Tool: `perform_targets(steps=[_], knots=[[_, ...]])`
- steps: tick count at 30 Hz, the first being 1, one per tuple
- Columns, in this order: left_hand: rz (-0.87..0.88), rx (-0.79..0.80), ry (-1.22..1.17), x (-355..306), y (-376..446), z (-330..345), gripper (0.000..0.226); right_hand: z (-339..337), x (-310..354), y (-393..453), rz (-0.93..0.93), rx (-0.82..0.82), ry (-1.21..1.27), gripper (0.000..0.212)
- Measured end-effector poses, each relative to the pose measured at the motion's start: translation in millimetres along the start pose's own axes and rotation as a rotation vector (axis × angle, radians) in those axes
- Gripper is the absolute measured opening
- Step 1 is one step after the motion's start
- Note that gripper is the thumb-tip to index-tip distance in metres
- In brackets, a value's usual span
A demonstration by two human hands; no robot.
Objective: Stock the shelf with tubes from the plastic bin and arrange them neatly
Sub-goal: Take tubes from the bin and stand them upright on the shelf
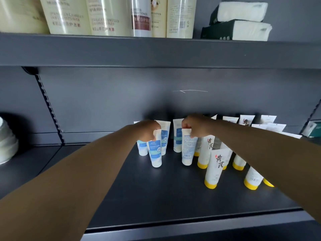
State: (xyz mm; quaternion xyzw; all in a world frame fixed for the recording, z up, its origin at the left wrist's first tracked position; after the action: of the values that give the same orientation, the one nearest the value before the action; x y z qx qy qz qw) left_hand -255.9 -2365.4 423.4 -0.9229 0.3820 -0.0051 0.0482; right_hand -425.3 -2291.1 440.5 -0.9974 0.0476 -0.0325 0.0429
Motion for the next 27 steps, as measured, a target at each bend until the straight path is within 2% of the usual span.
perform_targets(steps=[15, 27], knots=[[0.085, -0.010, 0.020, -34, 17, 0, 0.032, 10, -5, 12, -0.007, -0.014, -0.014, 0.032], [0.081, -0.011, 0.010, -35, 21, 2, 0.039, 9, -6, 9, -0.011, -0.019, -0.023, 0.032]])
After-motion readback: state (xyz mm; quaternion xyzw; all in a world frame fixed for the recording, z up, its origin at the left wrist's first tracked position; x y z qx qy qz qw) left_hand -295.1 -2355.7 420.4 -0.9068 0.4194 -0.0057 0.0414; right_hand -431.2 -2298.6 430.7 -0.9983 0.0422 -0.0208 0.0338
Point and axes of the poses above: each hand's wrist, its own y-axis towards the middle knuckle, its own z-axis out of the palm, x = y × z, the point moved 2 cm from there along y, towards the middle knuckle, and after that the axes turned 2 degrees about y, right-handed, at the moved point
